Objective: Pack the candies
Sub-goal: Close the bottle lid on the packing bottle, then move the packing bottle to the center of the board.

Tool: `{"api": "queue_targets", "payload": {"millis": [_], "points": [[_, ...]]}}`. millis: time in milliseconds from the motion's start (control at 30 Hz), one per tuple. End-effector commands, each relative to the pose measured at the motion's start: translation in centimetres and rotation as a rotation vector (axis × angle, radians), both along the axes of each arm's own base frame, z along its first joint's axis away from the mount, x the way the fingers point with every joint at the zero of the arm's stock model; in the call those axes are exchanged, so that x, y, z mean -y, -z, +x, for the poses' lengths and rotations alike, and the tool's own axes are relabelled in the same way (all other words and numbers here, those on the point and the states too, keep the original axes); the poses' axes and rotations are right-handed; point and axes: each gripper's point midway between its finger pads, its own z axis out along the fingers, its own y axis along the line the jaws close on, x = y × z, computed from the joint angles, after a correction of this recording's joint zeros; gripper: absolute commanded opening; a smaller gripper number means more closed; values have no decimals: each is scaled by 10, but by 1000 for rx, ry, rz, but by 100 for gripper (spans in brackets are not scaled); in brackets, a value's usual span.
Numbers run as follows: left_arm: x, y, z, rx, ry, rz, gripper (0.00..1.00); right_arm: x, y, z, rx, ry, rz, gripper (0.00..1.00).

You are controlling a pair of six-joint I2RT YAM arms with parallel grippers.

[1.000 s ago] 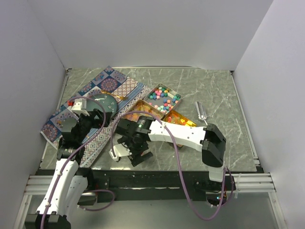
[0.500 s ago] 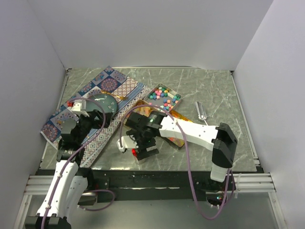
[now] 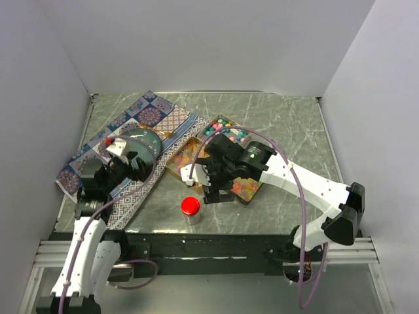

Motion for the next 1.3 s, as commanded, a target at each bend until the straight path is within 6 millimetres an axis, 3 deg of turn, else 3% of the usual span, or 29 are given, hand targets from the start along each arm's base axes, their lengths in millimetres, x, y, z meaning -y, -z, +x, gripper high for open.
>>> {"api": "queue_targets", "payload": {"millis": [0, 67, 167, 200, 267, 300, 367, 400, 500, 600, 667, 700, 767, 800, 833, 867, 900, 933, 967, 1033, 1167, 1267], "points": [[-14, -36, 37, 7, -132, -160, 97, -46, -31, -1, 10, -67, 142, 100], [-5, -46, 36, -1, -56, -198, 97, -56, -33, -2, 12, -120, 167, 100], [16, -36, 11, -3, 167, -141, 97, -61, -30, -2, 4, -148, 184, 100], [25, -35, -4, 10, 263, -111, 97, -61, -38, 6, 16, -117, 217, 100], [28, -29, -14, 25, 325, -55, 97, -57, -54, 20, -19, -4, 274, 100], [33, -19, -29, -29, 390, -36, 97, -46, -68, 46, -13, 92, 320, 100], [45, -15, -57, -89, 516, -70, 97, -32, -83, 66, -74, 243, 382, 100], [48, -14, -71, -133, 546, -85, 97, -16, -93, 85, -75, 325, 402, 100], [54, -21, -87, -96, 559, -82, 97, 8, -96, 101, -84, 443, 409, 100], [60, -28, -89, 5, 630, -17, 97, 32, -99, 118, -63, 564, 457, 100], [64, -11, -100, -14, 718, 36, 97, 43, -103, 125, -68, 638, 491, 100], [64, -9, -93, 86, 750, 139, 97, 47, -103, 128, -67, 659, 501, 100], [57, 0, -73, 74, 711, 192, 99, 59, -108, 132, -49, 702, 522, 100], [49, -2, -61, 163, 714, 294, 98, 63, -105, 133, -48, 718, 515, 100], [42, 4, -60, 169, 727, 344, 97, 68, -104, 135, -37, 727, 509, 100], [36, 23, -84, 51, 775, 331, 97, 76, -104, 138, -31, 745, 505, 100], [20, 39, -80, 158, 882, 525, 97, 81, -101, 139, -34, 758, 498, 100], [13, 53, -94, 112, 964, 556, 98, 85, -100, 140, -31, 763, 495, 100], [9, 67, -93, -10, 973, 499, 98, 91, -98, 145, -31, 784, 494, 100], [7, 70, -84, -29, 970, 467, 99, 95, -98, 150, -30, 802, 496, 100], [18, 84, -85, 133, 1082, 495, 97, 103, -97, 162, -15, 827, 497, 100], [37, 90, -101, 150, 1156, 438, 97, 106, -93, 166, -18, 836, 477, 100]]}}
